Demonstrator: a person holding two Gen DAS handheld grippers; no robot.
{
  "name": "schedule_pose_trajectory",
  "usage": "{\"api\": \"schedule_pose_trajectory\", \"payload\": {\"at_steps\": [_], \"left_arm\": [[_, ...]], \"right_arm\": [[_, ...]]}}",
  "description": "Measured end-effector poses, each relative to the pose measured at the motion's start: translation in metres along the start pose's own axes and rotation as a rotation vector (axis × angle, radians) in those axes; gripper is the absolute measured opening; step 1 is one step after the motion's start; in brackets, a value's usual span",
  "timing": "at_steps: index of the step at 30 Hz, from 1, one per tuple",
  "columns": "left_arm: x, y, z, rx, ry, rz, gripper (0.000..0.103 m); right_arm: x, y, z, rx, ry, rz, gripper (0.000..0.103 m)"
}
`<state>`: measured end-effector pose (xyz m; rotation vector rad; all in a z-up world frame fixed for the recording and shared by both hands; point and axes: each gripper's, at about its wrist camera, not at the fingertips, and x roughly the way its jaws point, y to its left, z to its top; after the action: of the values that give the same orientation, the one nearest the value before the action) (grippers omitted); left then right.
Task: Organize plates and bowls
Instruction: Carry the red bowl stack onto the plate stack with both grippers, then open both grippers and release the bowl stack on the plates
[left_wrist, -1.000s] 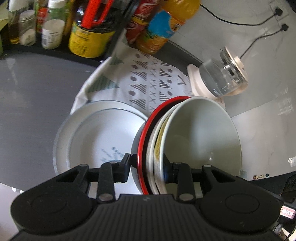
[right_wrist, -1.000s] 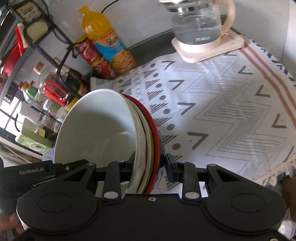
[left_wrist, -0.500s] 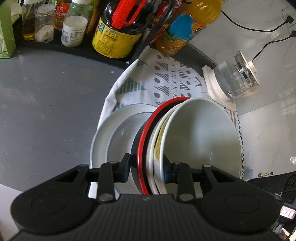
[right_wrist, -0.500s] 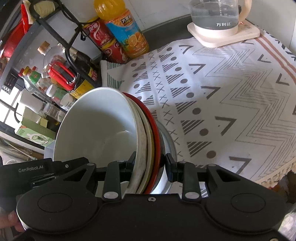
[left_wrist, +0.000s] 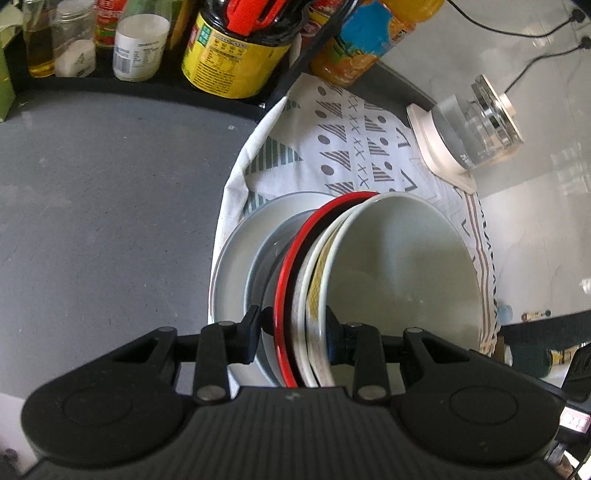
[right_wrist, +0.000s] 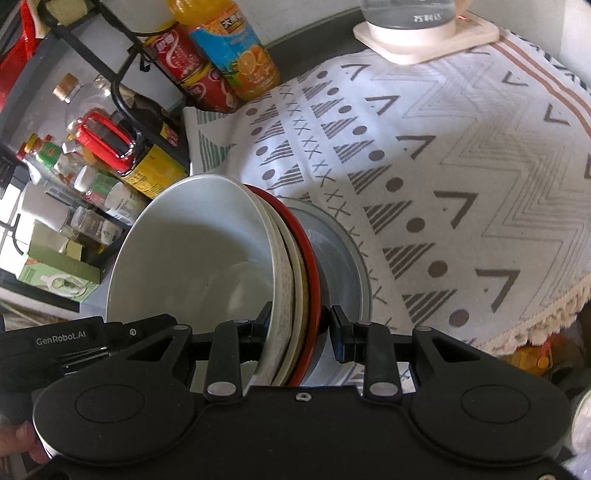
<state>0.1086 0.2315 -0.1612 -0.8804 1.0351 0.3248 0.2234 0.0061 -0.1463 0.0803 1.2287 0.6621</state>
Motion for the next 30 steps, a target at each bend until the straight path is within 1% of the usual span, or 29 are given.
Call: {"api": "schedule_pose_trajectory", "payload": {"at_steps": [5, 11, 15, 16, 17, 18, 19, 20, 21, 22, 26, 30], "left_arm": [[0.004, 0.003, 0.005, 0.037, 0.017, -0.025, 0.033], [0.006, 0.001, 0.009, 0.067, 0.029, -0.038, 0.035], [0.007, -0.001, 0.01, 0.095, 0.033, -0.028, 0.035], [0.006, -0.002, 0.011, 0.1, 0.035, -0.028, 0.036], [0.005, -0.003, 0.011, 0.104, 0.034, -0.033, 0.041], [0.002, -0.004, 0.011, 0.11, 0.032, -0.04, 0.045], [-0.001, -0.006, 0.012, 0.12, 0.026, -0.045, 0.055], [-0.005, -0.009, 0.012, 0.132, 0.017, -0.041, 0.064], [-0.008, -0.012, 0.011, 0.146, 0.007, -0.035, 0.068], [-0.012, -0.015, 0.01, 0.166, -0.006, -0.028, 0.074], [-0.029, -0.027, 0.006, 0.212, -0.056, -0.022, 0.08], [-0.044, -0.043, -0.005, 0.28, -0.097, -0.002, 0.082]], "right_arm": [[0.005, -0.002, -0.006, 0.044, -0.024, -0.017, 0.029], [0.005, -0.001, -0.009, 0.085, -0.047, -0.032, 0.03], [0.002, 0.0, -0.012, 0.111, -0.066, -0.02, 0.036], [-0.001, 0.001, -0.012, 0.113, -0.076, -0.015, 0.037], [-0.005, 0.002, -0.013, 0.109, -0.085, -0.011, 0.038], [-0.009, 0.003, -0.014, 0.102, -0.096, -0.007, 0.044], [-0.014, 0.004, -0.015, 0.096, -0.108, -0.006, 0.048], [-0.019, 0.005, -0.015, 0.09, -0.12, -0.009, 0.056], [-0.023, 0.006, -0.016, 0.083, -0.13, -0.012, 0.059], [-0.027, 0.006, -0.017, 0.078, -0.139, -0.014, 0.06], [-0.048, 0.003, -0.022, 0.069, -0.186, -0.022, 0.082], [-0.07, -0.004, -0.03, 0.057, -0.231, -0.038, 0.091]]}}
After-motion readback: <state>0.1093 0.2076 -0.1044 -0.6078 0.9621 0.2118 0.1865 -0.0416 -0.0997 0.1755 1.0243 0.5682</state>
